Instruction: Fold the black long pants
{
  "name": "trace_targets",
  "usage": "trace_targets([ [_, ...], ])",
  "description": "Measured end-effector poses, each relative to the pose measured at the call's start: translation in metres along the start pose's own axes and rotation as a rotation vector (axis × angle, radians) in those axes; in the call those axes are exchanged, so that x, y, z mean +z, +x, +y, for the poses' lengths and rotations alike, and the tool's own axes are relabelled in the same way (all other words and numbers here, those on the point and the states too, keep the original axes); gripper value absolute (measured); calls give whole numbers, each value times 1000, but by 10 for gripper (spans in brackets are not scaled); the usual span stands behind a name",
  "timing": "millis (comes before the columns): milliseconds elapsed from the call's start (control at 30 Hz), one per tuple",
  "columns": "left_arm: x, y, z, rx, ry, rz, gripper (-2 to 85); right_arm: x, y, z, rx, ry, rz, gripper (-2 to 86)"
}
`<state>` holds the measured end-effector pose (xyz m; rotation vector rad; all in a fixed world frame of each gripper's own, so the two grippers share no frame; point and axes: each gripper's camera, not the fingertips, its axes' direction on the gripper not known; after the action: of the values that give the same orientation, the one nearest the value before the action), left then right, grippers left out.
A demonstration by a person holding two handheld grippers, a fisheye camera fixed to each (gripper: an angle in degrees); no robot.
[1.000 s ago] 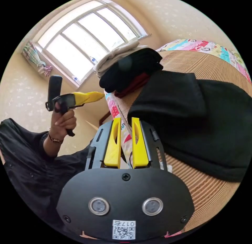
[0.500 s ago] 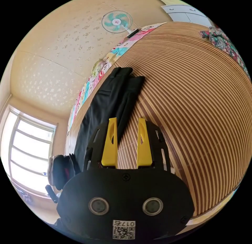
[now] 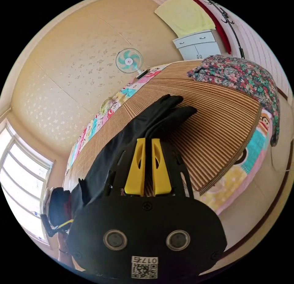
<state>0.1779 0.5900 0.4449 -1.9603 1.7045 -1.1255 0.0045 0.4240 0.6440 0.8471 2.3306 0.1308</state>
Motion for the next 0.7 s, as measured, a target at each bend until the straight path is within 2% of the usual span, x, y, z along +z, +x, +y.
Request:
trace_targets([
  [100, -14, 33, -2, 71, 84, -89, 72, -24, 39, 29, -38, -45, 101, 60],
  [167, -14, 55, -13, 157, 110, -124, 97, -41, 59, 42, 11, -55, 97, 71],
  [267, 35, 72, -59, 211, -54, -138, 123, -84, 64, 71, 66, 78, 84, 80],
  [333, 96, 79, -83, 260, -197, -353, 121, -101, 53, 86, 59, 132, 102, 84],
  [367, 103, 84, -82, 307, -189, -384, 113, -103, 45, 93, 47, 129, 94, 84],
  [400, 100, 83, -84, 322, -163, -393, 93, -99, 36, 96, 33, 105, 79, 85],
  [467, 76, 58, -94, 212, -153, -253, 58, -90, 25, 97, 9, 60, 66, 84],
  [500, 44, 30, -91, 94, -67, -102, 39, -84, 21, 96, 5, 27, 42, 84],
  [533, 1, -5, -75, -22, 94, 73, 36, -83, 18, 94, -6, 14, 17, 84],
  [567, -23, -24, -62, -83, 190, 146, 34, -81, 14, 91, -37, -5, -45, 84],
  [600, -71, -59, -27, -194, 393, 245, 36, -81, 10, 88, -61, -19, -90, 85],
  [633, -112, -90, 15, -305, 567, 267, 38, -80, 9, 86, -69, -25, -101, 86],
  [700, -155, -128, 74, -453, 730, 229, 44, -71, 6, 80, -92, -87, -114, 91],
])
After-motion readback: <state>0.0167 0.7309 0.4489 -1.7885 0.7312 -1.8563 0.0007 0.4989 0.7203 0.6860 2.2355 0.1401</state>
